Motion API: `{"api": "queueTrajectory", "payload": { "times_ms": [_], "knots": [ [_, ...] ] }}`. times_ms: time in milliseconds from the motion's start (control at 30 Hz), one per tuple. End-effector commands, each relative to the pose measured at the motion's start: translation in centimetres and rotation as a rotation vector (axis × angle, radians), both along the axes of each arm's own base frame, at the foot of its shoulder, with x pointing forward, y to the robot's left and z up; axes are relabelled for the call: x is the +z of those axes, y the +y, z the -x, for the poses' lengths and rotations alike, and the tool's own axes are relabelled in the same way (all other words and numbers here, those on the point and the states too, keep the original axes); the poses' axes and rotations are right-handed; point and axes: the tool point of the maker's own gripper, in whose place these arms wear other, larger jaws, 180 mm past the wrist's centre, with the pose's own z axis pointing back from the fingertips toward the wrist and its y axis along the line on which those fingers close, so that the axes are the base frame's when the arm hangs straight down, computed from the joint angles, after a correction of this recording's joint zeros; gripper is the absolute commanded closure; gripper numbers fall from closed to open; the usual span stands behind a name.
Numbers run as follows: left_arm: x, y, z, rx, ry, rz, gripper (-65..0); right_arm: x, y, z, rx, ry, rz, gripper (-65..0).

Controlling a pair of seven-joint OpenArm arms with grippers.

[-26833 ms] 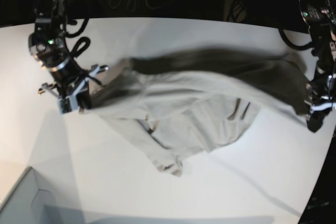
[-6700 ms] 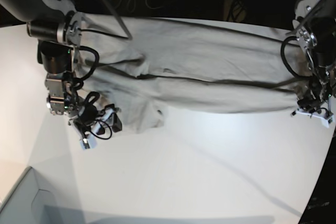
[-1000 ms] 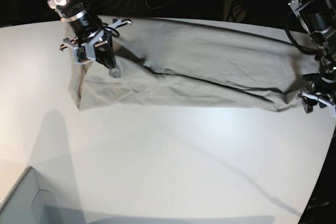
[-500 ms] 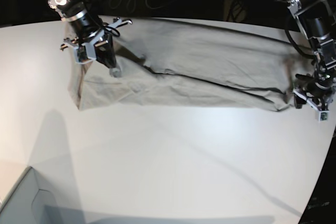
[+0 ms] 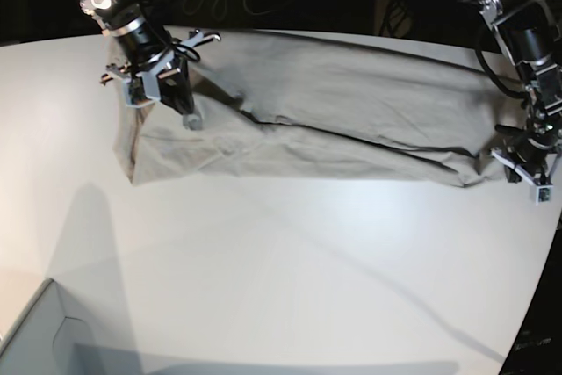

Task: Layout the t-shirt on the table in an organized manner, then fold the t-shirt properly
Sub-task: 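Lift the shirt end with the left gripper and fold it toward the right gripper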

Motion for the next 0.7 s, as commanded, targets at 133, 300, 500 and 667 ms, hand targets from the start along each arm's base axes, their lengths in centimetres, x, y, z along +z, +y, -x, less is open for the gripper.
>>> {"api": "queueTrajectory", "payload": {
  "times_ms": [133,300,500,667],
  "knots": [
    [6.8,3.0,-0.3,0.093,-0.205,-0.073,0.0,1.1,0.0,-0.5,-0.012,-0.046,-0.023,0.0],
    [10.3,2.2,0.0,0.091,-0.304,-0.120,0.0,1.4,0.0,-0.6,-0.013,-0.053,-0.022,0.0],
    [11.2,1.8,0.7,0.100,-0.370,-0.063,0.0,2.2,-0.2,-0.6,-0.017,-0.075,-0.015,0.0],
    [10.5,1.9,1.9,0.110,-0.374,-0.025,0.0,4.1,-0.4,0.0,-0.034,-0.112,-0.052,0.0]
  ]
}}
